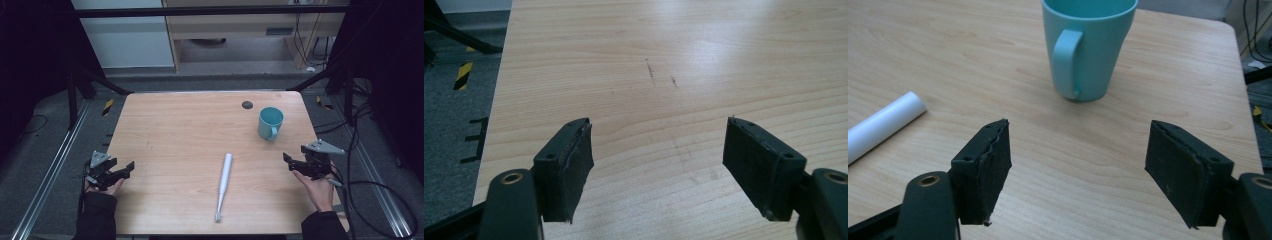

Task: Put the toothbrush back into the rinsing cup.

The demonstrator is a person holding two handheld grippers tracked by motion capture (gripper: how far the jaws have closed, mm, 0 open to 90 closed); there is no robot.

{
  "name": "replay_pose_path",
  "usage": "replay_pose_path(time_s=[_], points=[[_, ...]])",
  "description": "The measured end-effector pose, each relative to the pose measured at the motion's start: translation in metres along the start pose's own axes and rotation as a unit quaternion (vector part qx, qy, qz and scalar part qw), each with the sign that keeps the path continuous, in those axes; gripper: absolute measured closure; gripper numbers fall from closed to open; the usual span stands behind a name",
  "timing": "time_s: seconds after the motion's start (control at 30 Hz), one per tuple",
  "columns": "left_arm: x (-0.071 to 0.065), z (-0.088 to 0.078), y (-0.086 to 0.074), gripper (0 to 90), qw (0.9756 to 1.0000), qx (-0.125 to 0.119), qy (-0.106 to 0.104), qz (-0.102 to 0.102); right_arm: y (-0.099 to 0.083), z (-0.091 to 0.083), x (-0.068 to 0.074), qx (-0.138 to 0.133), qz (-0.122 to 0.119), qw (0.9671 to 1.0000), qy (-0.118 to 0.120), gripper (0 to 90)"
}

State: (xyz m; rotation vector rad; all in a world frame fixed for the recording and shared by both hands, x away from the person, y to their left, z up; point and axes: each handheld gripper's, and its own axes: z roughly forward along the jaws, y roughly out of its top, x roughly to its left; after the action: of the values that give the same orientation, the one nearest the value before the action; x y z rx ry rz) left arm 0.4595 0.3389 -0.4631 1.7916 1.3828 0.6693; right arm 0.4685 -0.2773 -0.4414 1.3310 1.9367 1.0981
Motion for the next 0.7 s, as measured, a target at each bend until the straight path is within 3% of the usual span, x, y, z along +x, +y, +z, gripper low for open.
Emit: replay_pose_path(time_s=[0.13, 0.17, 0.2, 0.33, 0.37, 0.43, 0.53, 0.6, 0.7], points=[[0.000, 0.001, -0.002, 28.0, 1.0000, 0.007, -0.002, 0.002, -0.001, 0.001, 0.003, 0.013, -0.013, 0.9997, 0.017, 31.6], [0.000, 0.001, -0.002, 28.2, 0.9999, 0.012, 0.000, 0.007, -0.001, 0.001, 0.007, 0.017, -0.021, 0.9990, 0.035, 36.7], [0.000, 0.001, -0.002, 28.3, 0.9999, 0.012, 0.000, 0.007, -0.001, 0.001, 0.007, 0.017, -0.021, 0.9990, 0.035, 36.7], [-0.001, 0.002, -0.003, 28.6, 0.9999, 0.013, -0.001, 0.010, 0.003, 0.002, 0.021, 0.029, -0.047, 0.9956, 0.075, 45.1], [-0.001, 0.004, -0.003, 28.7, 0.9998, 0.016, -0.002, 0.010, 0.006, 0.002, 0.029, 0.031, -0.063, 0.9933, 0.092, 49.8], [-0.001, 0.004, -0.004, 28.8, 0.9998, 0.019, -0.001, 0.011, 0.007, 0.001, 0.033, 0.031, -0.066, 0.9921, 0.102, 52.9], [-0.001, 0.005, -0.004, 29.2, 0.9997, 0.022, 0.000, 0.012, 0.010, 0.001, 0.045, 0.035, -0.081, 0.9871, 0.134, 62.9], [-0.002, 0.006, -0.004, 29.3, 0.9997, 0.021, 0.001, 0.012, 0.013, 0.002, 0.056, 0.043, -0.097, 0.9816, 0.158, 72.4], [-0.002, 0.005, -0.004, 29.3, 0.9997, 0.022, 0.001, 0.014, 0.014, 0.004, 0.062, 0.054, -0.108, 0.9783, 0.169, 78.3]])
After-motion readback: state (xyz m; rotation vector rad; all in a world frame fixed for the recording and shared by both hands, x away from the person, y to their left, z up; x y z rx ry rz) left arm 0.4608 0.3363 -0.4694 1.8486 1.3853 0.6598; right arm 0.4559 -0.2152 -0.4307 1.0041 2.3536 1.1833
